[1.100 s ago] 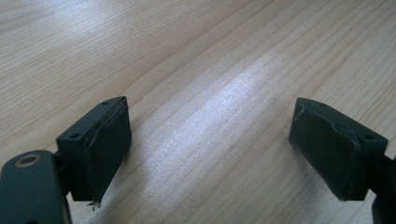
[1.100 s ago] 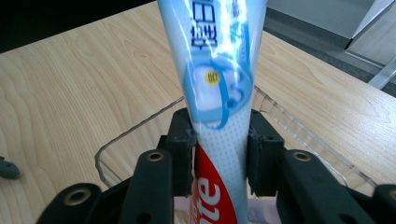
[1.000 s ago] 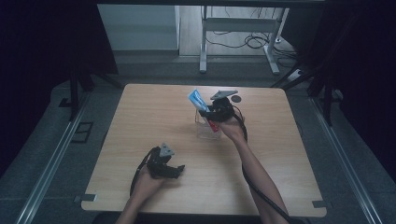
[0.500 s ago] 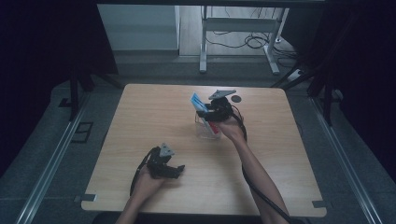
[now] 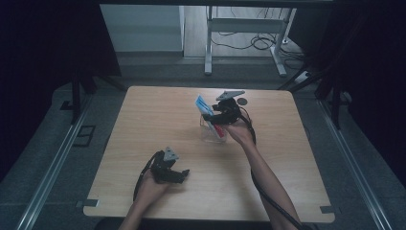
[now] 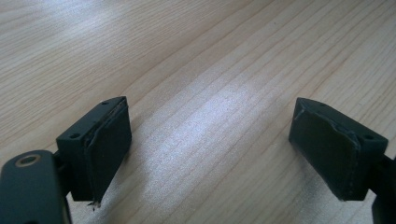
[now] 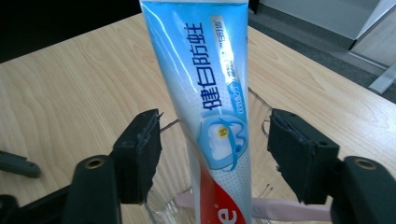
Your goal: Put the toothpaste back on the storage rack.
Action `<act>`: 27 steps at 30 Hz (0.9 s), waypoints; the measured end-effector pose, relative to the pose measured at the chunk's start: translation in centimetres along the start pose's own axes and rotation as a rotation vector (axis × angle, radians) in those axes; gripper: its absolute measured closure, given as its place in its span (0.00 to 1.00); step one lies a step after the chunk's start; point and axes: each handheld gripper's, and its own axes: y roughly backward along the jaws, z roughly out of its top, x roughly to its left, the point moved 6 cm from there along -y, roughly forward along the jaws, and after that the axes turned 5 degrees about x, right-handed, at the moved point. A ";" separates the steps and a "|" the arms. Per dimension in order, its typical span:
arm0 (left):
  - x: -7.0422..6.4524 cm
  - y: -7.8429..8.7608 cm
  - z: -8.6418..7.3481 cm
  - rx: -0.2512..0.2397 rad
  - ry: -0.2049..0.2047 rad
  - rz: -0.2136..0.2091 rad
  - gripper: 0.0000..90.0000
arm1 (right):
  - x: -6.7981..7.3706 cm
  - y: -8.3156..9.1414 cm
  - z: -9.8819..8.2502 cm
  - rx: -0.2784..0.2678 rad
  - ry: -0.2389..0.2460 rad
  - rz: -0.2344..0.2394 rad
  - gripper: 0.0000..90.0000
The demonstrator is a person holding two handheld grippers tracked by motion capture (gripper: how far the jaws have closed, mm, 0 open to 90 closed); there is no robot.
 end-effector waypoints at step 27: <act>0.0 0.0 0.0 -0.001 0.000 -0.001 0.14 | 1.4 1.8 -0.3 0.032 0.016 0.034 0.19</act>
